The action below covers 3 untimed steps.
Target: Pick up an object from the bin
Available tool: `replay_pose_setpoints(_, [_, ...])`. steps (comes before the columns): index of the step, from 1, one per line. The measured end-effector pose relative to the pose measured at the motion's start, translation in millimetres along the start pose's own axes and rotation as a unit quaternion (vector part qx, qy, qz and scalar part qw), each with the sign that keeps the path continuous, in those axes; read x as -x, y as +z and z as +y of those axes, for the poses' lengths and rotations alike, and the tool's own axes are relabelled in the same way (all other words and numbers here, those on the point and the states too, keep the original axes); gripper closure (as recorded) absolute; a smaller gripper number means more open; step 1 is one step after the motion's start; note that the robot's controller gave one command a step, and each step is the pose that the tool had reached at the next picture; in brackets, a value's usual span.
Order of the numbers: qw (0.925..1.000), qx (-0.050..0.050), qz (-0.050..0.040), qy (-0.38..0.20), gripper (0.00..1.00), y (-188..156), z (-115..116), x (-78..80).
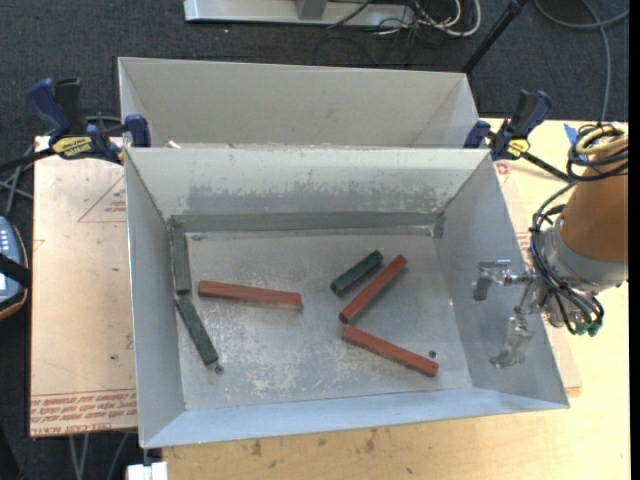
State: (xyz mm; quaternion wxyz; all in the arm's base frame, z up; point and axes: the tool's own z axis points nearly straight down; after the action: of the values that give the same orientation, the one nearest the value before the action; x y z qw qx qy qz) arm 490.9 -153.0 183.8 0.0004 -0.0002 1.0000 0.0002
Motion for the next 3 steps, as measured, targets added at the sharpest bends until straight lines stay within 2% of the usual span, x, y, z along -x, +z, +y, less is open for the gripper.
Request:
replay_pose_setpoints(1, [1.0, 0.0, -0.0024, -0.003, 0.0, 85.8, 79.8, 20.6])
replay_pose_setpoints(2, [0.9999, 0.001, 0.0025, -0.01, 0.0, 108.2, 104.4, 14.8])
replay_pose_setpoints(3, [0.999, 0.0, -0.0004, 0.045, 0.0, 83.9, 103.6, 13.2])
